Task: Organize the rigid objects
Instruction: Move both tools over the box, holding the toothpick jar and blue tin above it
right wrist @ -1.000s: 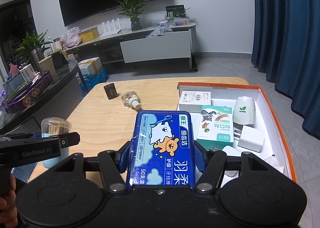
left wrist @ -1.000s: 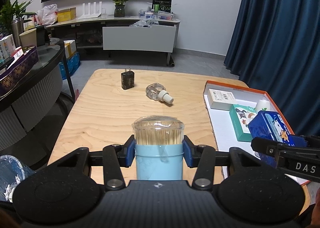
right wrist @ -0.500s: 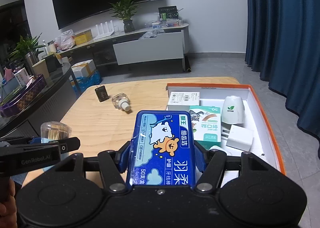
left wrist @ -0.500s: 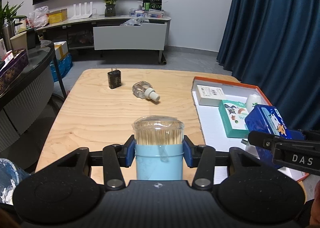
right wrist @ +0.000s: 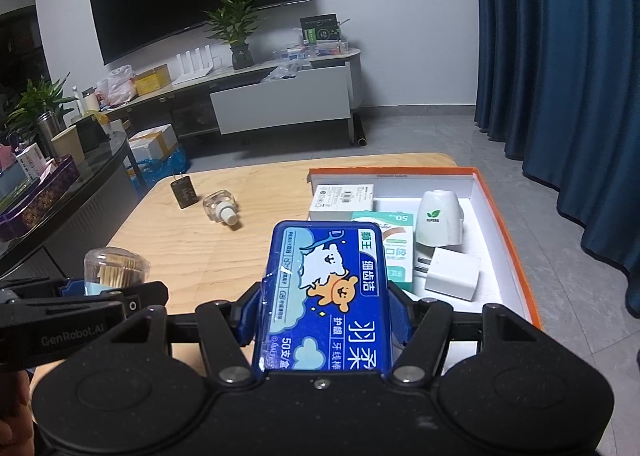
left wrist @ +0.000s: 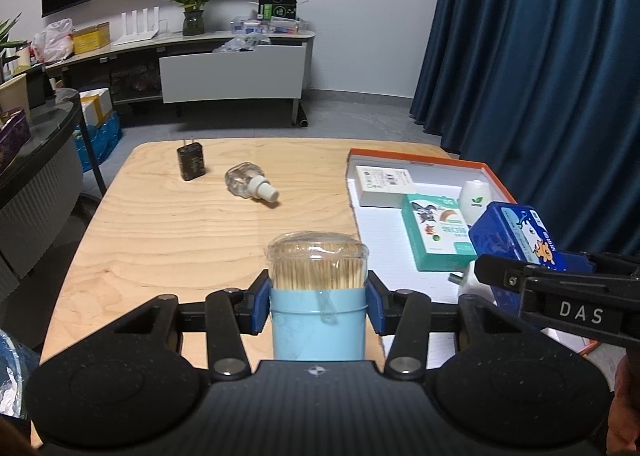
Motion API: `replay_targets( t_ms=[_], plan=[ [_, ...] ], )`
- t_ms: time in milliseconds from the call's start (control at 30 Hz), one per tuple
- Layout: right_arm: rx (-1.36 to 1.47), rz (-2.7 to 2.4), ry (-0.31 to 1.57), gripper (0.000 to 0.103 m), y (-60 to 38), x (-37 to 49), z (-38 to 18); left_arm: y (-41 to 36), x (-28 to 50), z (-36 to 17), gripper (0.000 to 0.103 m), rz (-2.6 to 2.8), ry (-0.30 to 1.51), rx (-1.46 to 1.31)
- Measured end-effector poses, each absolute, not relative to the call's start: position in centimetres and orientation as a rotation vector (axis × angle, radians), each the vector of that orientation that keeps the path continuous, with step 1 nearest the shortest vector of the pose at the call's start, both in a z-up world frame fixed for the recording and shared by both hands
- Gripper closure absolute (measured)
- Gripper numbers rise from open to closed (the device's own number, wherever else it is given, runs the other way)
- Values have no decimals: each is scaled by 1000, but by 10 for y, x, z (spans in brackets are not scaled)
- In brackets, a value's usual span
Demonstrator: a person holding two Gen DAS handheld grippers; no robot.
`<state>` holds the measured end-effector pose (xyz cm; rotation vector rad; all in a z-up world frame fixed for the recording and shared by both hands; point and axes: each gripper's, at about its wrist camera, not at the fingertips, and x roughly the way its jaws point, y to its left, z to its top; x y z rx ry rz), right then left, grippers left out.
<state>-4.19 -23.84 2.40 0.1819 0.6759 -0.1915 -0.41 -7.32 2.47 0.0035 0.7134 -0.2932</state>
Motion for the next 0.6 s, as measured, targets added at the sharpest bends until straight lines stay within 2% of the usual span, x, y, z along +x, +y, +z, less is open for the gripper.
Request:
replay_targets(
  t_ms=[600],
  plan=[
    [206, -307, 665, 29, -282, -73, 27, -118, -10, 20, 55, -409, 734, 26]
  ],
)
